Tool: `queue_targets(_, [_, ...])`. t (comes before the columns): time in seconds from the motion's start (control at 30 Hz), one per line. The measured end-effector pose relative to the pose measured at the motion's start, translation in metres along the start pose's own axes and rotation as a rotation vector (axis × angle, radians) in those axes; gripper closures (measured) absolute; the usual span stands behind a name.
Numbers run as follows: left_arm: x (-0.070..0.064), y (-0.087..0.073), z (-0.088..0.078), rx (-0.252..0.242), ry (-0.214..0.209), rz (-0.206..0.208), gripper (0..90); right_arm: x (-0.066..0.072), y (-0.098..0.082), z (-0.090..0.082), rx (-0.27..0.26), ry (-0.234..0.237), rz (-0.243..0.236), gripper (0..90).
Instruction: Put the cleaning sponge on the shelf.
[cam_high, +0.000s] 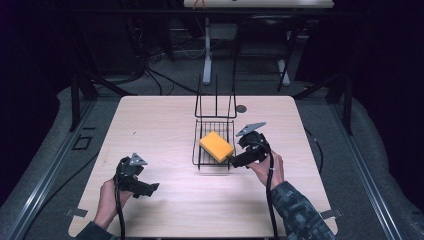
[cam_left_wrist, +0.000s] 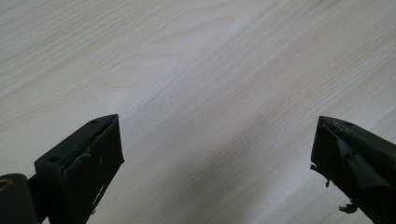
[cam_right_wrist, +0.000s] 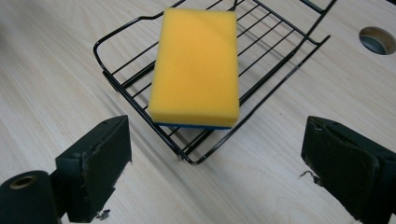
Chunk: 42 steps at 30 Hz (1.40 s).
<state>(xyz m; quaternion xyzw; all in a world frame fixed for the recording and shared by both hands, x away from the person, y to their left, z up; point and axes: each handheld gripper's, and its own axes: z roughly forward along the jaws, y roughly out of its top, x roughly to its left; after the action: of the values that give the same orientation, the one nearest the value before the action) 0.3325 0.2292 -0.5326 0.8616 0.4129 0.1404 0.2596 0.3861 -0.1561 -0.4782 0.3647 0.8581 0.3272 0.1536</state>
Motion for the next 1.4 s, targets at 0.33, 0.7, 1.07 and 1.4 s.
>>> queue_targets(0.33, [-0.001, 0.000, 0.001, 0.000, 0.004, -0.001, 2.0, -0.013, -0.017, -0.024, -0.014, -0.044, 0.026, 8.6])
queue_targets(0.7, [-0.001, 0.000, 0.001, -0.003, 0.006, -0.002, 2.0, -0.024, -0.048, -0.049, 0.011, -0.102, 0.070, 8.8])
queue_targets(1.07, [-0.001, 0.001, 0.002, 0.006, 0.002, 0.005, 2.0, -0.044, -0.088, -0.053, 0.082, -0.149, 0.148, 10.6])
queue_targets(1.4, [-0.002, 0.002, 0.003, 0.010, -0.003, 0.010, 2.0, -0.053, -0.097, -0.043, 0.135, -0.146, 0.169, 10.9])
